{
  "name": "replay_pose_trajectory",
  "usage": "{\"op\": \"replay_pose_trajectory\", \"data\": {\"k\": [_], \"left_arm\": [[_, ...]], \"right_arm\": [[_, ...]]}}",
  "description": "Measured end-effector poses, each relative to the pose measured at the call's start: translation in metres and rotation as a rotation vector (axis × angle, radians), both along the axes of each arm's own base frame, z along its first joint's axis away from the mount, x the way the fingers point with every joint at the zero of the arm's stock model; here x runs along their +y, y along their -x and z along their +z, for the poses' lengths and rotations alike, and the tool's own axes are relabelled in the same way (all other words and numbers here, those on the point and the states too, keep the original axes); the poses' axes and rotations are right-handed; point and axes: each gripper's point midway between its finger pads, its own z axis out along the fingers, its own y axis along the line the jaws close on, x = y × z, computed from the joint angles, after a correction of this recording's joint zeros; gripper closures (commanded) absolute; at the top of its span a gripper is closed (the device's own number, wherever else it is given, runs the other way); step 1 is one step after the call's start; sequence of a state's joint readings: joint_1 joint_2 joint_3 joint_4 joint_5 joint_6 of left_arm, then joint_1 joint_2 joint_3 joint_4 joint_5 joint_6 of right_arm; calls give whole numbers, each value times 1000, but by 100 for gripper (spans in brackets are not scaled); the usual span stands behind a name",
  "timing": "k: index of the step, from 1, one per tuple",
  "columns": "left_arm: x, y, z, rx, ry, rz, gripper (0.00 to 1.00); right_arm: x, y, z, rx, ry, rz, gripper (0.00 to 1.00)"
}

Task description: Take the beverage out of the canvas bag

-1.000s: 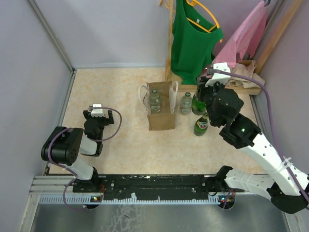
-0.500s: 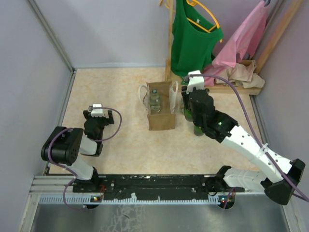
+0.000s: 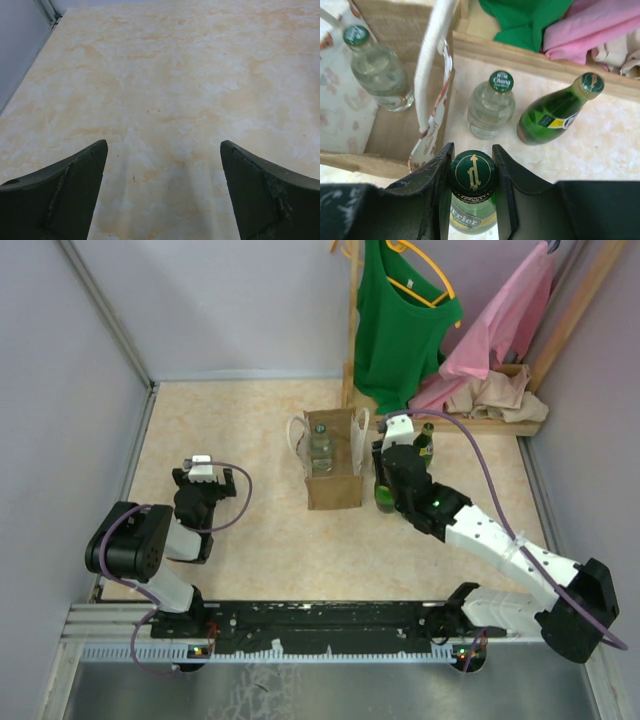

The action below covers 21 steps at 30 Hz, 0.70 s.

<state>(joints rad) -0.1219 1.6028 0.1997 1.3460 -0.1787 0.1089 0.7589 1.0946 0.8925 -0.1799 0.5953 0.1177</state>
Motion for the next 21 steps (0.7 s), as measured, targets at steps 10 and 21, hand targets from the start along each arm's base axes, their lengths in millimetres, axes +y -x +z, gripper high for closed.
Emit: {"op": "replay_pose_trajectory", "data": {"k": [10, 21], "left_arm": [[0, 0, 0, 0, 0, 0, 0], [0, 0, 0, 0, 0, 0, 0]], "right_arm": [[1, 0, -49, 33, -21, 4, 100], [2, -2, -66, -2, -64, 4, 100]]}}
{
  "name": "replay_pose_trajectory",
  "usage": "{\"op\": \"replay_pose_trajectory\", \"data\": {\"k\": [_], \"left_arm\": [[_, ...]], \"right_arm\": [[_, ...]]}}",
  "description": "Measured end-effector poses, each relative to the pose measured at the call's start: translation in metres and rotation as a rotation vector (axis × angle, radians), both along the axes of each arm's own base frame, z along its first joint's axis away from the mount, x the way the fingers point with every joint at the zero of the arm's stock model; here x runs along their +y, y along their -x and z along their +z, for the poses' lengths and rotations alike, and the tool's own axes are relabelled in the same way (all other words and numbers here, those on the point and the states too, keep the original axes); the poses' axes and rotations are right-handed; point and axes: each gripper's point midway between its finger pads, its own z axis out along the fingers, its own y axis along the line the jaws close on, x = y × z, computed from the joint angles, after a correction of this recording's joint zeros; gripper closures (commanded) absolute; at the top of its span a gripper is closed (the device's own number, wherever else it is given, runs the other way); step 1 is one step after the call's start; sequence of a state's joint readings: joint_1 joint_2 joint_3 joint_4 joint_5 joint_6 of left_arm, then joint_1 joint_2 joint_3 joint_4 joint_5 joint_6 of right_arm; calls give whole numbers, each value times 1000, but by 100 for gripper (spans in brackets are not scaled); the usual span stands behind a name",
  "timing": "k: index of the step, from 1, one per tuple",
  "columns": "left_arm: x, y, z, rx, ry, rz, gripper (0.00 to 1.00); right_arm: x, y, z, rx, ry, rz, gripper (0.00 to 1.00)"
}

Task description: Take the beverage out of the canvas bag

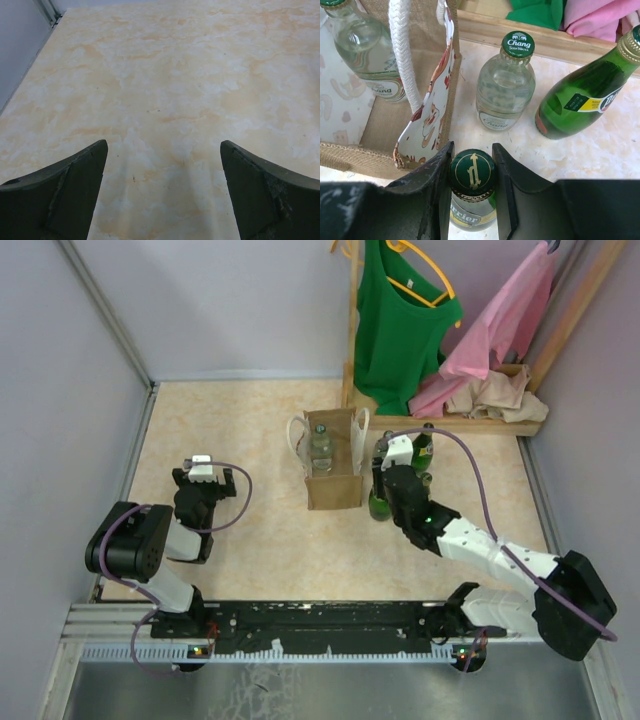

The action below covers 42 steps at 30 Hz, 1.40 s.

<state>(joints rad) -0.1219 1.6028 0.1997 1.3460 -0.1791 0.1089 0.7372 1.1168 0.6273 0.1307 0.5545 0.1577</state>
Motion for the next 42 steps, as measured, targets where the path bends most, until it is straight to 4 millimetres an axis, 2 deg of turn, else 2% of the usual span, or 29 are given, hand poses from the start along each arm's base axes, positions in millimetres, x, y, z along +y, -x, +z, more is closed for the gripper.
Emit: {"op": "replay_pose_trajectory", "data": {"k": [8, 9, 10, 12, 14, 15, 17, 19, 27, 29, 31, 33, 37, 40, 42], "left_arm": [[0, 0, 0, 0, 0, 0, 0], [0, 0, 0, 0, 0, 0, 0], [0, 0, 0, 0, 0, 0, 0], [0, 0, 0, 0, 0, 0, 0], [0, 0, 0, 0, 0, 0, 0], [0, 0, 0, 0, 0, 0, 0], [0, 0, 0, 0, 0, 0, 0], [0, 0, 0, 0, 0, 0, 0], [0, 0, 0, 0, 0, 0, 0], [0, 0, 0, 0, 0, 0, 0], [0, 0, 0, 0, 0, 0, 0], [0, 0, 0, 0, 0, 0, 0], [0, 0, 0, 0, 0, 0, 0], [0, 0, 0, 0, 0, 0, 0], [0, 0, 0, 0, 0, 0, 0]], "right_arm": [[1, -3, -1, -32, -11, 2, 100], [1, -4, 0, -36, -12, 1, 95], [2, -4, 0, -38, -12, 1, 86], [1, -4, 0, -40, -13, 0, 62], [1, -4, 0, -40, -11, -1, 51], [1, -5, 1, -48, -16, -4, 40], [1, -7, 9, -75, -33, -12, 25], [1, -8, 14, -93, -46, -19, 21], [-1, -11, 27, -123, -40, -27, 21], [0, -14, 39, -140, -35, -27, 20], [4, -19, 63, -178, -48, -24, 20], [8, -24, 97, -234, -75, -21, 20], [17, -27, 151, -321, -128, 4, 20], [28, -27, 180, -363, -151, 45, 21], [42, -30, 196, -374, -159, 88, 21]]}}
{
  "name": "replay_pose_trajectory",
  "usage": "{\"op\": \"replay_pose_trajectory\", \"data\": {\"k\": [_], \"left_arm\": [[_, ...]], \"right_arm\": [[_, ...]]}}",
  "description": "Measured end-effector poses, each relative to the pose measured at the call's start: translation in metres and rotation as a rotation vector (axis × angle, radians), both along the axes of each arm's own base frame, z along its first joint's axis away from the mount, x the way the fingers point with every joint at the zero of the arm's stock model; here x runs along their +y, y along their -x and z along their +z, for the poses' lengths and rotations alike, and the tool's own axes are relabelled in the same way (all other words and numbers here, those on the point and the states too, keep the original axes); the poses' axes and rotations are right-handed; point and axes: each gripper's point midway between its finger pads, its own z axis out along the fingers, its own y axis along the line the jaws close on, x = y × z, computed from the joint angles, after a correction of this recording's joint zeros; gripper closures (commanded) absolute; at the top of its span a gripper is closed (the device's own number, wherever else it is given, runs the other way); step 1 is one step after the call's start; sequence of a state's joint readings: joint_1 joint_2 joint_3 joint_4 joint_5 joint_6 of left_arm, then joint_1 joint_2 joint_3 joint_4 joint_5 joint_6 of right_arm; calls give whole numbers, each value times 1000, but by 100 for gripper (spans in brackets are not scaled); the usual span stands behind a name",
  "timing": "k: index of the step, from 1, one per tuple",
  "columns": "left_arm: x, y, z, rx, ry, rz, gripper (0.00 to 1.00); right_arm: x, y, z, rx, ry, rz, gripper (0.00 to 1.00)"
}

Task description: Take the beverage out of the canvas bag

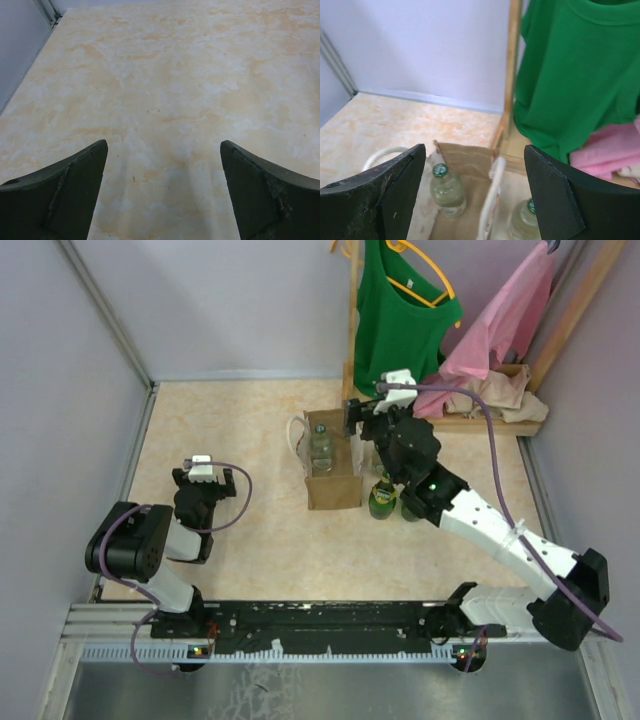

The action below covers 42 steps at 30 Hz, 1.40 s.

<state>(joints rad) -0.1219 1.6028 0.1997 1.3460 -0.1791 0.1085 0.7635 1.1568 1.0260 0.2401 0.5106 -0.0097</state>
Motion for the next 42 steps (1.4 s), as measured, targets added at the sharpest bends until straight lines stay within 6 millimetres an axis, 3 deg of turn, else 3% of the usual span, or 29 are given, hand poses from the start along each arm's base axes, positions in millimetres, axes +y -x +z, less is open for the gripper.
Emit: {"op": "replay_pose_trajectory", "data": {"k": [4, 8, 13, 17, 22, 28, 38, 42], "left_arm": [[0, 0, 0, 0, 0, 0, 0], [0, 0, 0, 0, 0, 0, 0], [0, 0, 0, 0, 0, 0, 0], [0, 0, 0, 0, 0, 0, 0], [0, 0, 0, 0, 0, 0, 0], [0, 0, 0, 0, 0, 0, 0], [0, 0, 0, 0, 0, 0, 0], [0, 0, 0, 0, 0, 0, 0]], "right_arm": [[29, -7, 3, 9, 24, 78, 28], [56, -16, -19, 65, 72, 149, 44], [87, -32, -58, 168, 132, 210, 45], [105, -43, -93, 247, 169, 241, 39], [111, -51, -125, 328, 182, 259, 33], [108, -62, -139, 367, 161, 254, 31], [116, -69, -183, 450, 191, 261, 32], [115, -71, -187, 455, 192, 254, 32]]}}
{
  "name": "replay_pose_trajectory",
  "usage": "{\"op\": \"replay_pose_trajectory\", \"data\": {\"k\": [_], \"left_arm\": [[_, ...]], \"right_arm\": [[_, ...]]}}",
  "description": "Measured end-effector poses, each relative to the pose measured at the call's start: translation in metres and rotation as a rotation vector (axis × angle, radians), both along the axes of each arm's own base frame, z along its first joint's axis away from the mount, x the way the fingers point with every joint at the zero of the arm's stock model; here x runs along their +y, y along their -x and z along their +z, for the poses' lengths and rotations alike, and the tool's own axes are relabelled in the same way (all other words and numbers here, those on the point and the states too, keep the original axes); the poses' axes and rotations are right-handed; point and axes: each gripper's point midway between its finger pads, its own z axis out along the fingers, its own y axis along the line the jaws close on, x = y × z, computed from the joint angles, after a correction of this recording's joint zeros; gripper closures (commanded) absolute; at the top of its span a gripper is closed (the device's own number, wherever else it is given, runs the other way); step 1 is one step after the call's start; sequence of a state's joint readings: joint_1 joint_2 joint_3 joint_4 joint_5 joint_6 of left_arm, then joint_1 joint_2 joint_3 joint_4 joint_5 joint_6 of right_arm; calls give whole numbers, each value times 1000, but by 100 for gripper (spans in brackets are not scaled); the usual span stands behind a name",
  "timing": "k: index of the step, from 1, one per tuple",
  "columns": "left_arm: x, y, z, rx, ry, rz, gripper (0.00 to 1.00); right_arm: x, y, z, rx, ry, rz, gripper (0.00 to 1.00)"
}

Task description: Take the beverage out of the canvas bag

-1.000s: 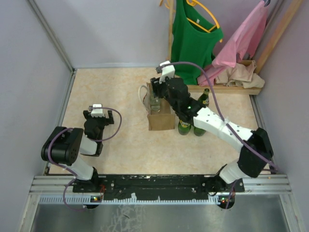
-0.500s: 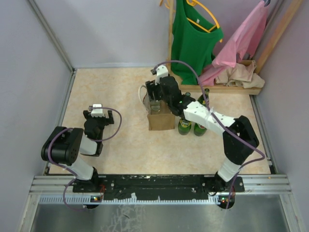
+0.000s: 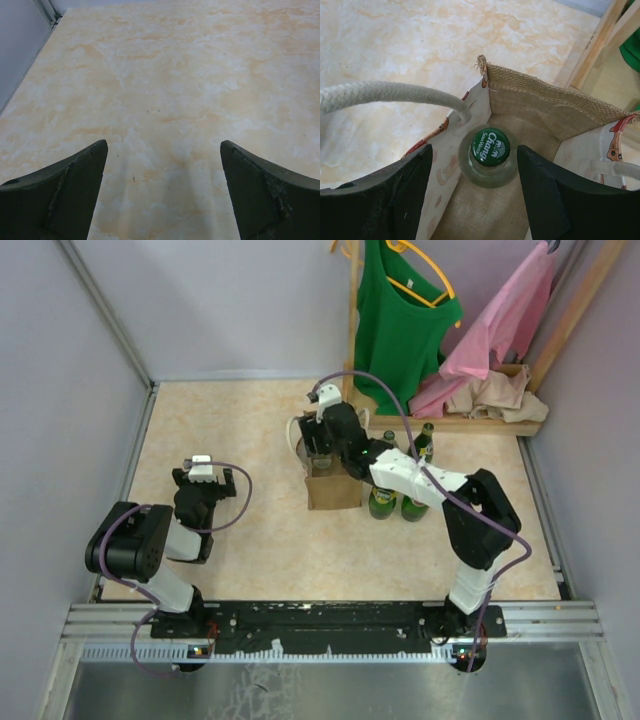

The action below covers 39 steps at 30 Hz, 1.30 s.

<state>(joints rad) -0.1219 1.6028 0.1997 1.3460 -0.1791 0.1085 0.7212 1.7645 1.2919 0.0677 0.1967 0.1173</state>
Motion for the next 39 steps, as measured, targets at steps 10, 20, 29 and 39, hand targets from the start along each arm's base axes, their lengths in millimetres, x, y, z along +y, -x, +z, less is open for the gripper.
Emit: {"op": "replay_pose_trajectory", "data": {"k": [10, 20, 29, 39], "left_arm": [[0, 0, 0, 0, 0, 0, 0], [0, 0, 0, 0, 0, 0, 0], [0, 0, 0, 0, 0, 0, 0], [0, 0, 0, 0, 0, 0, 0]], "right_arm": [[-7, -16, -14, -3, 16, -47, 35], [1, -38, -15, -43, 26, -77, 100], [9, -39, -16, -34, 3, -49, 100], [19, -41, -15, -42, 36, -2, 100]]}}
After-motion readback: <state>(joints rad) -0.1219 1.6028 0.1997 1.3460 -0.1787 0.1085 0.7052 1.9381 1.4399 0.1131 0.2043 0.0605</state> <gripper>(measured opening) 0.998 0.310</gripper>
